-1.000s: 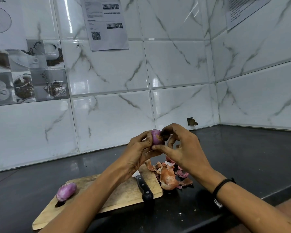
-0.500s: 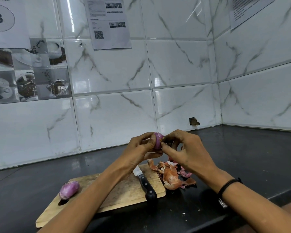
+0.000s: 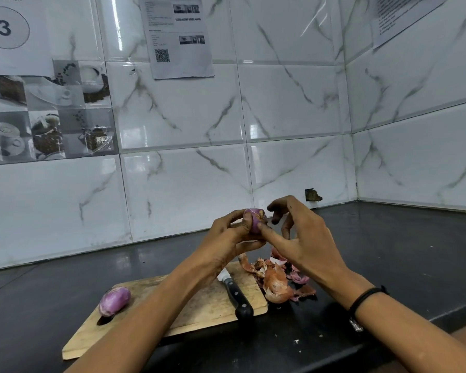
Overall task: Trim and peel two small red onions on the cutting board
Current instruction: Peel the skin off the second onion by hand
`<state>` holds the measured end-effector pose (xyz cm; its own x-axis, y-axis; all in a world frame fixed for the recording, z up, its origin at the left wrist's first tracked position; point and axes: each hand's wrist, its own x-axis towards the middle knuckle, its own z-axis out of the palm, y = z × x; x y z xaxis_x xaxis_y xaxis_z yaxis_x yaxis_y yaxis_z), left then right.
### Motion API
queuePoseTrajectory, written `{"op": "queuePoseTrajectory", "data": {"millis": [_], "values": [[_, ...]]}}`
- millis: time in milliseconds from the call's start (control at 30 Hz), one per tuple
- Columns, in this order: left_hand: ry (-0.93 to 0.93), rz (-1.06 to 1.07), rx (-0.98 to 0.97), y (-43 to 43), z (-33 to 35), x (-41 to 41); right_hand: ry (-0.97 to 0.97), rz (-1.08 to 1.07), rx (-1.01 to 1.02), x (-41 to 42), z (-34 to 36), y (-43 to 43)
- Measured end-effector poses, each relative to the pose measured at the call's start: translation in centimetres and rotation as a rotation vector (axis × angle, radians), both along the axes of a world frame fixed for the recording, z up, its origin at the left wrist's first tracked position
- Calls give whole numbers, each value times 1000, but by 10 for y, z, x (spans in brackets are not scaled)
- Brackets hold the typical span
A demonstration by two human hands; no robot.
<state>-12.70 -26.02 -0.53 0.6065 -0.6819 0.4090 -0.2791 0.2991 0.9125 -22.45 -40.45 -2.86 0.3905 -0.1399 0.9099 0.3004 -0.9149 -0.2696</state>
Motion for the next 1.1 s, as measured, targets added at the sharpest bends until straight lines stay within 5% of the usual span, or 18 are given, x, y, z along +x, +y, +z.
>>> {"op": "queuePoseTrajectory", "data": {"millis": [167, 500, 867, 1100], "values": [[-6, -16, -1, 1, 0, 1, 4, 62, -78, 4, 0, -2], [-33, -24, 41, 1, -5, 5, 95, 136, 105, 7, -4, -7], [-70, -14, 56, 1, -2, 4, 183, 105, 1, 6, -7, -6], [-17, -35, 24, 2, 0, 6, 100, 82, 20, 5, -4, -4]]}}
